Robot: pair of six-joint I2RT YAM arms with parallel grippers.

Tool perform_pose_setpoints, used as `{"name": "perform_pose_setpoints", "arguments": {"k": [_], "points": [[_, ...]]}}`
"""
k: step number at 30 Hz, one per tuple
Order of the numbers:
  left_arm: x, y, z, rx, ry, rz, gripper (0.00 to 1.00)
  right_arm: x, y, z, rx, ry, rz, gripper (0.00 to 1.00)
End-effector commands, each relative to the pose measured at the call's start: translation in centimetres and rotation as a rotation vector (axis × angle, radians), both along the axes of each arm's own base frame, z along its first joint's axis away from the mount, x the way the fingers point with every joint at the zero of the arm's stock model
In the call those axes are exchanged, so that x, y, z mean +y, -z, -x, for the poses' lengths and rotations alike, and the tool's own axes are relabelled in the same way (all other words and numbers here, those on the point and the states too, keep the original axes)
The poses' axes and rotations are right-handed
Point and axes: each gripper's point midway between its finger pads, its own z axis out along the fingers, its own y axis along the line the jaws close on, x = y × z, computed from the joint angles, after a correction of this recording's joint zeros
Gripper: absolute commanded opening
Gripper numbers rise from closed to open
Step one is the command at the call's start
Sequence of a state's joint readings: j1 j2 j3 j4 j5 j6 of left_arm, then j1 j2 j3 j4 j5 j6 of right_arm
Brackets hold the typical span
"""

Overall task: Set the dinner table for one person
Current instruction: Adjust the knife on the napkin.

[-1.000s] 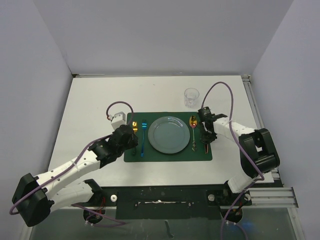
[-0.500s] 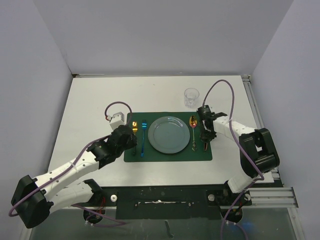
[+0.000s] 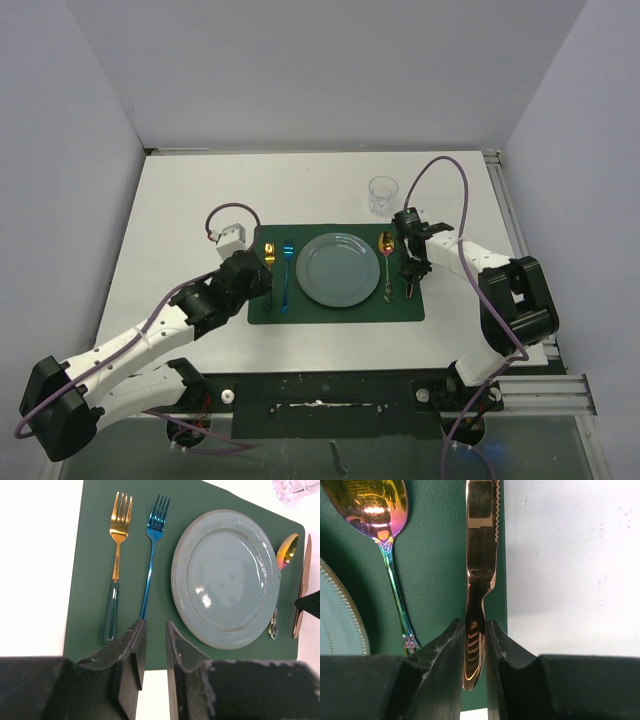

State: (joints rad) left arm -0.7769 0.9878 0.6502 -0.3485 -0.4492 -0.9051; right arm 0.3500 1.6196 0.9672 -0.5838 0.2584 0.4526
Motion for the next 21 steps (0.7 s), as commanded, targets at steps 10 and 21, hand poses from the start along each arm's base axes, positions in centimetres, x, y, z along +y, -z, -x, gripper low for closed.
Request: {"name": "perform_pose_setpoints", "arguments": {"k": [10, 21], "points": [[0.4, -1.4, -0.5, -0.04, -0.018, 0.016, 0.19, 1.1, -0.3, -1.5, -0.04, -0.02, -0.012, 0.0], [0.8, -1.6, -0.4, -0.045, -0.029, 0.013, 0.19, 1.4, 1.1, -1.3, -0.008, -0.03, -0.01, 0.0]]}}
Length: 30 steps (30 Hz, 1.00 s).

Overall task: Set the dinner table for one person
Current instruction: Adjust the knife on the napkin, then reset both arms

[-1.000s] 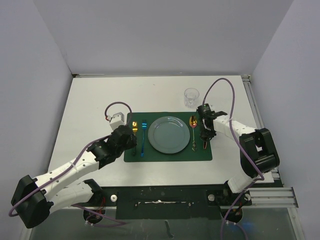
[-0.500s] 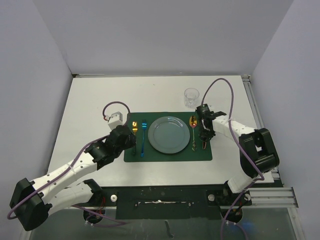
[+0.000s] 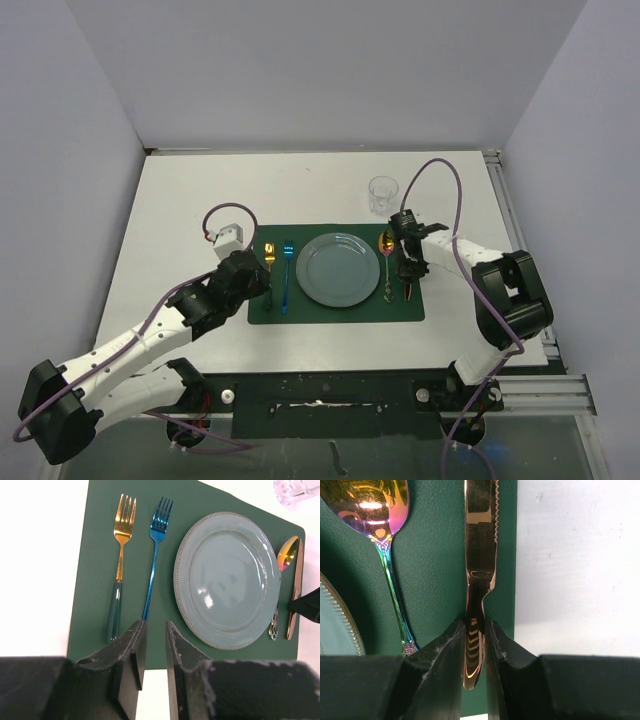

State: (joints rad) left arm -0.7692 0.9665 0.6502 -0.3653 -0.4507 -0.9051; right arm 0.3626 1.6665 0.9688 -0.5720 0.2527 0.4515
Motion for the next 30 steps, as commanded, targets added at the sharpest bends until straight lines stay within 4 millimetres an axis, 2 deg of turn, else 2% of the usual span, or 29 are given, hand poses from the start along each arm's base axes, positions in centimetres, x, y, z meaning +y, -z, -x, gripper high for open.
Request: {"name": "perform_pose_setpoints", "arguments": {"k": [1, 5, 9, 17, 24, 30], "points": [[0.4, -1.3, -0.5, -0.041, -0.022, 0.01, 0.19, 1.0, -0.1, -1.6, -0.042, -0.016, -0.018, 0.0], [0.4, -1.4, -0.5, -0.043, -0.023, 0.014, 0.19, 1.1, -0.1, -1.6, -0.039, -0.017, -0.018, 0.01], [0.4, -1.3, -0.6, -0.041, -0.023, 0.016, 0.19, 1.1, -0.2, -1.5, -0.041, -0.02, -0.015, 0.23], [0.1, -1.3, -0.6, -0.04, -0.017, 0.023, 0.19, 1.4, -1.5, -1.6, -0.075, -0.027, -0.033, 0.45], [0.1, -1.5, -0.7, -0.042, -0.018, 0.032, 0.19, 1.9, -3.1, -2.1, -0.117, -0.031, -0.065, 0.47], [0.0, -1.5, -0.6, -0.042, -0.015, 0.037, 0.19, 1.3, -4.1, -2.0, -0.151, 0.001, -0.051, 0.46]]}}
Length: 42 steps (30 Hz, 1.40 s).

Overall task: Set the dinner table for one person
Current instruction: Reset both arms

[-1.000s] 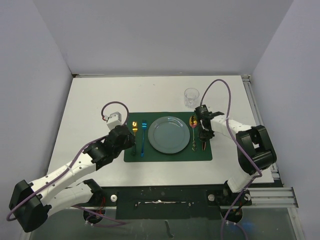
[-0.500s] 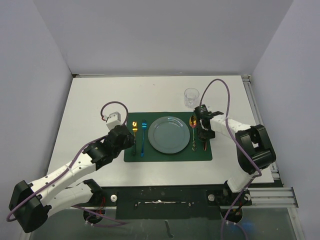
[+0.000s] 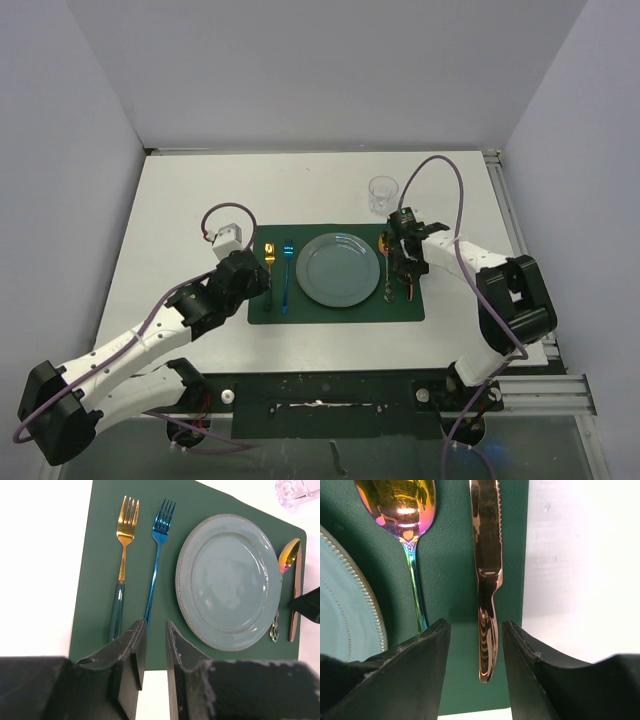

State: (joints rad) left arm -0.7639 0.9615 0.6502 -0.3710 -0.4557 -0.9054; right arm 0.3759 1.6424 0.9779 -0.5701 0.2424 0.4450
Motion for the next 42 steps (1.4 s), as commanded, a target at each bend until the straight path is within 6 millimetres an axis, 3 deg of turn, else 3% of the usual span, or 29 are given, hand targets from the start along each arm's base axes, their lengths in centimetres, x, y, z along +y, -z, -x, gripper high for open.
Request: {"name": "perform_pose_setpoints", "arguments": {"k": [1, 6, 11, 16, 19, 23, 27, 28, 34, 42], "points": [[-0.1, -0.7, -0.4, -0.028, -0.006, 0.028, 0.19, 0.4, -3.6, -1.7, -0.139, 0.033, -0.031, 0.46], [-0.2, -0.5, -0.4, -0.026, -0.004, 0.029, 0.19, 0.5, -8.2, -2.4, -0.259, 0.051, -0.08, 0.46], [-0.8, -0.5, -0.5, -0.029, 0.013, 0.053, 0.19, 1.6, -16.3, -3.5, -0.46, 0.049, -0.201, 0.51], [-1.8, -1.0, -0.7, -0.033, 0.04, 0.082, 0.19, 2.3, -24.7, -2.8, -0.684, 0.018, -0.346, 0.76], [-2.2, -1.4, -0.6, -0.037, 0.054, 0.099, 0.19, 2.3, -27.6, -1.7, -0.762, 0.006, -0.393, 0.93], [-2.1, -1.8, -0.5, -0.047, 0.053, 0.109, 0.19, 1.8, -29.5, -0.5, -0.811, -0.001, -0.41, 0.99], [-1.4, -1.8, -0.4, -0.047, 0.047, 0.072, 0.19, 1.2, -30.0, 0.5, -0.829, 0.003, -0.405, 0.98], [-1.4, -2.9, -0.7, -0.066, 0.042, 0.074, 0.19, 1.1, -30.2, 0.7, -0.835, 0.005, -0.407, 0.97], [-0.8, -4.9, -1.1, -0.112, 0.031, 0.049, 0.19, 0.7, -31.2, 1.7, -0.865, 0.003, -0.421, 0.98], [-0.5, -4.9, -0.9, -0.109, 0.025, 0.042, 0.19, 0.7, -32.2, 2.2, -0.901, -0.01, -0.448, 0.98]]}}
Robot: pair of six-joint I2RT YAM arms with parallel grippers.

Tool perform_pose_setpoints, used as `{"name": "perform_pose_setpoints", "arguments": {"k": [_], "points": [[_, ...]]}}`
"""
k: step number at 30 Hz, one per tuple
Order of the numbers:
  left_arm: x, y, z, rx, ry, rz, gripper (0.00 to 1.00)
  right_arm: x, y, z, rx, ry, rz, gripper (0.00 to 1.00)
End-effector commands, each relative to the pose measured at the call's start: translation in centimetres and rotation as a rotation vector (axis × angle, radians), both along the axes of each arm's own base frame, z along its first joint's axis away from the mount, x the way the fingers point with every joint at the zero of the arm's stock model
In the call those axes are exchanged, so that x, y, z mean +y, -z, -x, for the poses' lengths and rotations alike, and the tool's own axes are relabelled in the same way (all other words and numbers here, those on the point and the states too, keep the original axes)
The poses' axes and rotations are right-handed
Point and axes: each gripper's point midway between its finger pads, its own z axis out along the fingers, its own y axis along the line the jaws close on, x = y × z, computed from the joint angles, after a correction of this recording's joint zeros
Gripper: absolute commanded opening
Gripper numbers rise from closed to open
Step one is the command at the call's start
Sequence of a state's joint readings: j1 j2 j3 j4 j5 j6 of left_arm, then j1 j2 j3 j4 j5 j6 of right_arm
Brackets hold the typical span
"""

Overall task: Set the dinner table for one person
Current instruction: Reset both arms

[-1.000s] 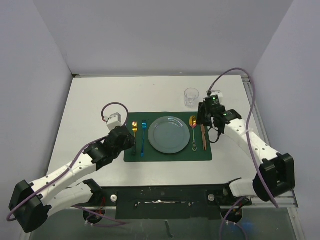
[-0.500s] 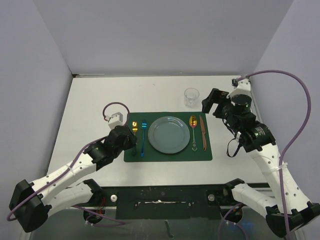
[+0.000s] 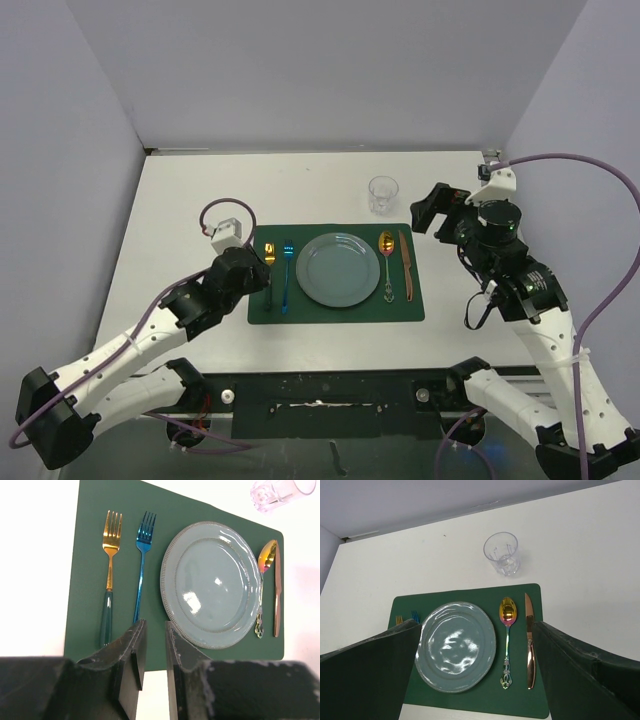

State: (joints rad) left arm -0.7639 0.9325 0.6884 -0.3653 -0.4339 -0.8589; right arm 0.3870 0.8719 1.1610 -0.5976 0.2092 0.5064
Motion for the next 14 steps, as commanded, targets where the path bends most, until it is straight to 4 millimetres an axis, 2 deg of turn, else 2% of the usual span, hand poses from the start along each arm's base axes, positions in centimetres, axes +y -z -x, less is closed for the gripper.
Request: {"name": "perform_pose_setpoints", "arguments": {"k": [1, 7, 14], "points": [[0.24, -2.51, -0.63, -0.056, -0.02, 0.021, 0.19, 0.5, -1.69, -0.05, -0.06, -0.022, -0.027, 0.98], [0.29, -2.42, -0.73, -0.063, -0.026, 0.024, 0.19, 0.52, -1.58, -0.34, -0.056, -0.019, -0.02, 0.98], [0.13, -2.15, -0.72, -0.053, -0.02, 0.021, 0.19, -0.14, -2.37, 0.19, -0.086, 0.005, -0.029, 0.98]]}}
